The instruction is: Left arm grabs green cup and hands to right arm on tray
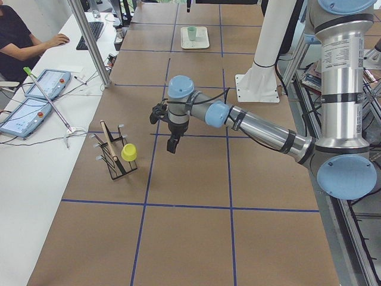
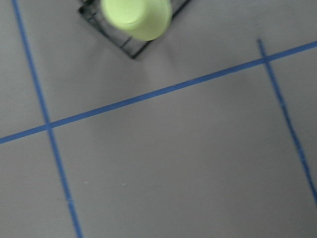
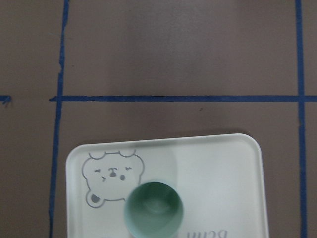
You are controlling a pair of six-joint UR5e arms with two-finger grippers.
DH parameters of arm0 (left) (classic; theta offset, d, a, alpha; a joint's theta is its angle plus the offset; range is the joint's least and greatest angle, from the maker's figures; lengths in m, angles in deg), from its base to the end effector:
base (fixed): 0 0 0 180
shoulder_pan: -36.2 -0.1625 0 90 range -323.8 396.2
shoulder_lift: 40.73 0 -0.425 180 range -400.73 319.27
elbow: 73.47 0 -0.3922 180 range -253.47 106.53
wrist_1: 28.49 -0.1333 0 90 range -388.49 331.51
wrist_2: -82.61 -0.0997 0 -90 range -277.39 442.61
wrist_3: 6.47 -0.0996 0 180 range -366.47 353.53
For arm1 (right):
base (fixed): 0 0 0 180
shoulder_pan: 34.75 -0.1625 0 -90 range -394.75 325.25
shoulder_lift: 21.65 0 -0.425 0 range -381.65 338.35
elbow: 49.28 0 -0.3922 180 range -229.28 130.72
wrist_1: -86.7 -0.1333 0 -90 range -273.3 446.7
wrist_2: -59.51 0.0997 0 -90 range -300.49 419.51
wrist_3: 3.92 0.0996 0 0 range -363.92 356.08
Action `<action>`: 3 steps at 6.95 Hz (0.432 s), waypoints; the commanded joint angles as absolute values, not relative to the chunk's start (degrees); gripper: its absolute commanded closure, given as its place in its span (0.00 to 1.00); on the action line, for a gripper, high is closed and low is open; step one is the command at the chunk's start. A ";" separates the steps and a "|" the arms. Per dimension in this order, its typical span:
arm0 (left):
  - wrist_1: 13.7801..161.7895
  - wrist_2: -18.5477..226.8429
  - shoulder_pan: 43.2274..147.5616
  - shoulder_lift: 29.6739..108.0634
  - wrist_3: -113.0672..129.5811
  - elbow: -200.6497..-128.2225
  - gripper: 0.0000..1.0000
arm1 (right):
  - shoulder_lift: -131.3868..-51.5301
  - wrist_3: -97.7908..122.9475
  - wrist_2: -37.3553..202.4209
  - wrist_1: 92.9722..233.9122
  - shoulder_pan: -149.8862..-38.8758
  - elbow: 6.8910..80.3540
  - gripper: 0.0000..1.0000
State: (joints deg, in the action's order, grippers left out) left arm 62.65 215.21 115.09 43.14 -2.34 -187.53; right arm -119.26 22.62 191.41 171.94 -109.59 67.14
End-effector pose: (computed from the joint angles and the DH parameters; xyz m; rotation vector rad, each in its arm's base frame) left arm 0.0213 -0.4503 0.5010 0.2172 0.7735 0.2389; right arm -0.0496 -0.4383 0.4854 0.1104 -0.8126 0.0370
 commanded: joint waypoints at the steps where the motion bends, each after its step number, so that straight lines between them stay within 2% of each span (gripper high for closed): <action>1: 61.86 217.09 123.11 43.30 -16.55 -177.56 0.00 | -128.66 2.23 193.81 172.30 -118.48 63.85 0.00; 3: 58.20 220.75 124.44 43.99 -16.58 -173.06 0.00 | -132.12 -0.31 194.07 172.39 -120.95 64.52 0.00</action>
State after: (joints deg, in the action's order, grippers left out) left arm 60.88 218.53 123.63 43.48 -15.78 -175.78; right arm -129.93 2.32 193.75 172.30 -118.97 63.99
